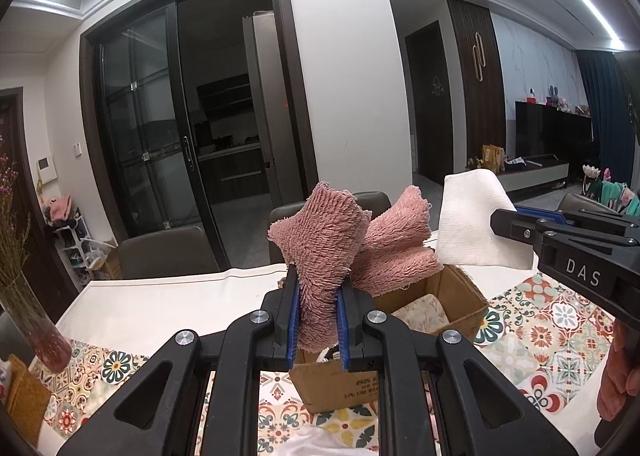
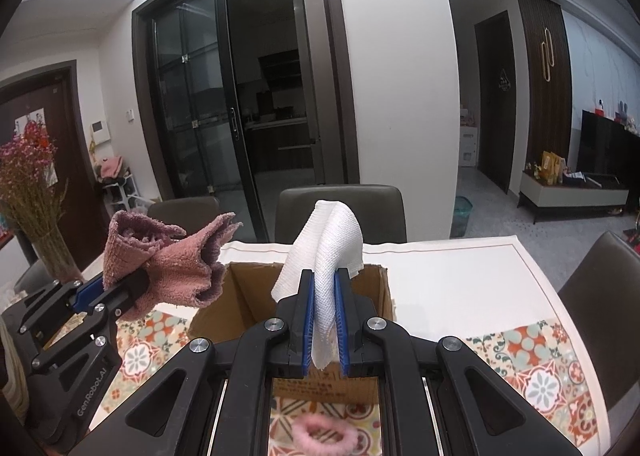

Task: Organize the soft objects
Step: 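Lift the white pad and pink socks and carry both over the box, then open both grippers to drop the socks and pad into the box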

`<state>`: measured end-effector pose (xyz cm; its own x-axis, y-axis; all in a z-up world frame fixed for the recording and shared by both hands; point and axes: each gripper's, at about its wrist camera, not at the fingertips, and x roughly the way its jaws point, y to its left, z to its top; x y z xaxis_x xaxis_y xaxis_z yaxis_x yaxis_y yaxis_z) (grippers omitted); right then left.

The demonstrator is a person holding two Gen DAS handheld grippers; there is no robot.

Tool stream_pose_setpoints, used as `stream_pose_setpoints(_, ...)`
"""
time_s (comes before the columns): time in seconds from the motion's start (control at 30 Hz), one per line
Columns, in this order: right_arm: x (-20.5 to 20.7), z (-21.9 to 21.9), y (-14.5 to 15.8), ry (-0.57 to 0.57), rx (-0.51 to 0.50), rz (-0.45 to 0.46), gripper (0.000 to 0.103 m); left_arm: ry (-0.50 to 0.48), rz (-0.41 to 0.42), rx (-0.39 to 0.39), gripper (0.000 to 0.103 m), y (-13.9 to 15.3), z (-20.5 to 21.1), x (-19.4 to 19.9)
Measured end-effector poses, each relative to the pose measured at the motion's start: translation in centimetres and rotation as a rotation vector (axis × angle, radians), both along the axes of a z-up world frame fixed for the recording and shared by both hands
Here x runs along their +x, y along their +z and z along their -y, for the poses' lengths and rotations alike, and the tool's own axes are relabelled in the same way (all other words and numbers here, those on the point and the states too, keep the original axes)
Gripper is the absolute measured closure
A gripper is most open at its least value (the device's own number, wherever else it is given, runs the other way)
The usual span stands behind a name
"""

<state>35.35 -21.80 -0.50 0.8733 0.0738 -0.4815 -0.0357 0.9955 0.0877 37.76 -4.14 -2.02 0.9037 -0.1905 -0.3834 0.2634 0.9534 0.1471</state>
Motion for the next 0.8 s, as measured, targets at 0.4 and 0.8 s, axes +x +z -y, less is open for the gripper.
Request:
stream_pose_setpoints(0.4, 3.4, -0.1, -1.6, 0.006, -0.017, -0.042, 0.092, 0.001, -0.048, 0.039, 0.086, -2.0, 1.1, 3.9)
stream_pose_setpoints(0.8, 6.6, -0.1, -4.4, 0.014, -0.025, -0.128, 0.092, -0.014, -0.115, 0.078, 0.086, -4.5, 2.1, 6.8)
